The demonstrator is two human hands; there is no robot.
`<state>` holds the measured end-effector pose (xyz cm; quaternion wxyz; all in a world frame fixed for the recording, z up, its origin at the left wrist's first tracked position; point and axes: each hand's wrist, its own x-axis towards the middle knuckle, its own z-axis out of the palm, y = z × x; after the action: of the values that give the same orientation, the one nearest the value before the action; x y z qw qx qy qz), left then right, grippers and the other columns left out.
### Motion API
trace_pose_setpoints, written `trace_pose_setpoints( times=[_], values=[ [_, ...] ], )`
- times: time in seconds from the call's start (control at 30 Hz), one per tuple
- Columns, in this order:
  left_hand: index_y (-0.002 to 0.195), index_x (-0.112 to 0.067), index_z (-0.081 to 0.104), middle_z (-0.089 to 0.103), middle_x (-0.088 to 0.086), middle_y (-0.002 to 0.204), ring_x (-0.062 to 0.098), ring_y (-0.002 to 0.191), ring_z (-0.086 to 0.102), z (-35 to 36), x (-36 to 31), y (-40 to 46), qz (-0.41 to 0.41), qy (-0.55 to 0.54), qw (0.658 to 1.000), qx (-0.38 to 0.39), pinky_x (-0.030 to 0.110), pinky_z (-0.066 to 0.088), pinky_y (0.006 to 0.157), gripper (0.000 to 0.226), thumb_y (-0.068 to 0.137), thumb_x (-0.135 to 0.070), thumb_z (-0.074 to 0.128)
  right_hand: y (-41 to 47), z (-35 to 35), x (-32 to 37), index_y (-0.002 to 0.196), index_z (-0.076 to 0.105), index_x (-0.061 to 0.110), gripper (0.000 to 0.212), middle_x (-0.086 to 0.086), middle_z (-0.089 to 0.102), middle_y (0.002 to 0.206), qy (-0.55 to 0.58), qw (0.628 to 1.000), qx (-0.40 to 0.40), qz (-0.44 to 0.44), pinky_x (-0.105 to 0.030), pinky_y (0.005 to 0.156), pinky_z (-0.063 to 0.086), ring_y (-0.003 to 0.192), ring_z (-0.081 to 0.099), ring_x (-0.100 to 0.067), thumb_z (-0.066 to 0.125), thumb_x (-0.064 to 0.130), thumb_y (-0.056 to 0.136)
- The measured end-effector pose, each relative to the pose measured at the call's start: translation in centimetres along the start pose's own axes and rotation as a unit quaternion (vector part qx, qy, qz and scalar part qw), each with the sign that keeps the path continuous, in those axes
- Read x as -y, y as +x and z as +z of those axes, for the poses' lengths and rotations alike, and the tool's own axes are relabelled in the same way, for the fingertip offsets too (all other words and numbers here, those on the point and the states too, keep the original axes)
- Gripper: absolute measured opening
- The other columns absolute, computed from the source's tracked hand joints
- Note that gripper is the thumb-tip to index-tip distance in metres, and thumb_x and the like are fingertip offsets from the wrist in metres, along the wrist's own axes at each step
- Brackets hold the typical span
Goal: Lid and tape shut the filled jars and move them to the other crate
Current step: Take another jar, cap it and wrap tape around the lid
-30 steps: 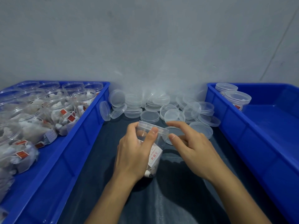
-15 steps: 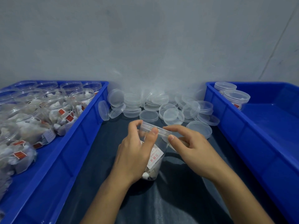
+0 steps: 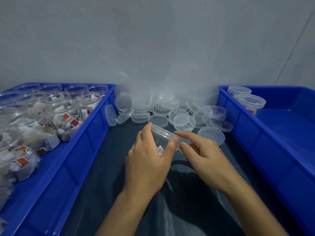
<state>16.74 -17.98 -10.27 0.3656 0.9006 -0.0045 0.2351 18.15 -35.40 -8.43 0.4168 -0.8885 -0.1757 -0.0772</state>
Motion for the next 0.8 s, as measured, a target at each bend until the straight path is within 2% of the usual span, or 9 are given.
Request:
trace_pose_setpoints(
  times=[0.1, 0.17, 0.23, 0.3, 0.4, 0.5, 0.6, 0.7, 0.8],
  values=[
    [0.148, -0.035, 0.040, 0.056, -0.016, 0.136, 0.007, 0.110, 0.060, -0.1, 0.6, 0.4, -0.012, -0.032, 0.999, -0.006, 0.022, 0.039, 0.078, 0.079, 0.087, -0.085, 0.038, -0.1, -0.2, 0.0, 0.136, 0.057, 0.053, 0.043, -0.004, 0.059, 0.063, 0.031, 0.999, 0.015, 0.012, -0.044, 0.071, 0.054, 0.060, 0.055, -0.011, 0.045, 0.046, 0.096],
    [0.135, -0.048, 0.043, 0.056, -0.026, 0.120, -0.010, 0.099, 0.054, -0.4, 0.9, 0.7, -0.029, -0.072, 0.997, -0.014, 0.008, 0.037, 0.074, 0.063, 0.084, -0.085, 0.042, 0.0, -0.2, -0.1, 0.134, 0.056, 0.054, 0.036, -0.004, 0.059, 0.063, 0.010, 1.000, 0.007, 0.010, -0.042, 0.070, 0.052, 0.060, 0.055, -0.010, 0.046, 0.048, 0.100],
    [0.115, -0.060, 0.042, 0.058, -0.029, 0.109, -0.018, 0.098, 0.053, -0.5, 1.1, 0.9, -0.041, -0.097, 0.994, -0.016, 0.006, 0.037, 0.074, 0.041, 0.083, -0.085, 0.047, 0.1, -0.2, -0.3, 0.130, 0.056, 0.053, 0.029, 0.001, 0.058, 0.061, -0.031, 0.999, -0.009, 0.003, -0.038, 0.067, 0.046, 0.061, 0.054, -0.010, 0.047, 0.051, 0.103],
    [0.107, -0.058, 0.045, 0.064, -0.025, 0.106, -0.013, 0.099, 0.058, -0.4, 1.2, 0.9, -0.046, -0.123, 0.991, -0.017, 0.010, 0.042, 0.076, 0.036, 0.082, -0.084, 0.050, 0.2, -0.2, -0.2, 0.130, 0.055, 0.053, 0.029, 0.010, 0.058, 0.058, -0.068, 0.998, -0.017, 0.000, -0.035, 0.065, 0.040, 0.063, 0.054, -0.010, 0.046, 0.053, 0.102],
    [0.116, -0.047, 0.053, 0.067, -0.018, 0.106, -0.003, 0.099, 0.063, -0.1, 1.4, 1.0, -0.052, -0.151, 0.987, -0.011, 0.021, 0.049, 0.083, 0.054, 0.078, -0.085, 0.050, 0.2, -0.2, -0.1, 0.129, 0.055, 0.052, 0.028, 0.012, 0.059, 0.060, -0.087, 0.996, -0.027, 0.000, -0.034, 0.064, 0.039, 0.065, 0.055, -0.010, 0.045, 0.054, 0.103],
    [0.118, -0.036, 0.059, 0.069, -0.015, 0.106, 0.001, 0.100, 0.064, -0.2, 1.4, 1.2, -0.059, -0.164, 0.985, -0.004, 0.025, 0.050, 0.085, 0.066, 0.076, -0.085, 0.050, 0.3, -0.4, -0.1, 0.127, 0.057, 0.052, 0.027, 0.012, 0.059, 0.060, -0.093, 0.995, -0.035, -0.001, -0.035, 0.064, 0.042, 0.064, 0.056, -0.012, 0.046, 0.054, 0.103],
    [0.118, -0.033, 0.063, 0.071, -0.014, 0.105, 0.003, 0.099, 0.066, -0.4, 1.4, 1.1, -0.064, -0.174, 0.983, 0.000, 0.027, 0.052, 0.086, 0.068, 0.076, -0.084, 0.051, 0.4, -0.3, 0.0, 0.125, 0.058, 0.051, 0.026, 0.012, 0.059, 0.060, -0.102, 0.994, -0.034, 0.003, -0.035, 0.065, 0.044, 0.063, 0.056, -0.010, 0.046, 0.056, 0.102],
    [0.119, -0.033, 0.064, 0.072, -0.014, 0.103, 0.004, 0.098, 0.068, -0.5, 1.3, 1.0, -0.065, -0.182, 0.981, 0.001, 0.033, 0.055, 0.087, 0.067, 0.076, -0.082, 0.052, 0.3, -0.1, -0.1, 0.120, 0.057, 0.051, 0.024, 0.018, 0.058, 0.057, -0.097, 0.995, -0.034, 0.009, -0.033, 0.065, 0.040, 0.061, 0.053, -0.007, 0.047, 0.059, 0.100],
    [0.123, -0.033, 0.062, 0.073, -0.015, 0.106, 0.006, 0.098, 0.070, -0.6, 1.4, 0.8, -0.060, -0.179, 0.982, 0.002, 0.039, 0.057, 0.088, 0.065, 0.078, -0.080, 0.053, 0.1, -0.1, -0.1, 0.117, 0.057, 0.050, 0.021, 0.015, 0.057, 0.056, -0.076, 0.997, -0.034, 0.004, -0.032, 0.064, 0.037, 0.059, 0.052, -0.009, 0.050, 0.057, 0.099]
  ],
)
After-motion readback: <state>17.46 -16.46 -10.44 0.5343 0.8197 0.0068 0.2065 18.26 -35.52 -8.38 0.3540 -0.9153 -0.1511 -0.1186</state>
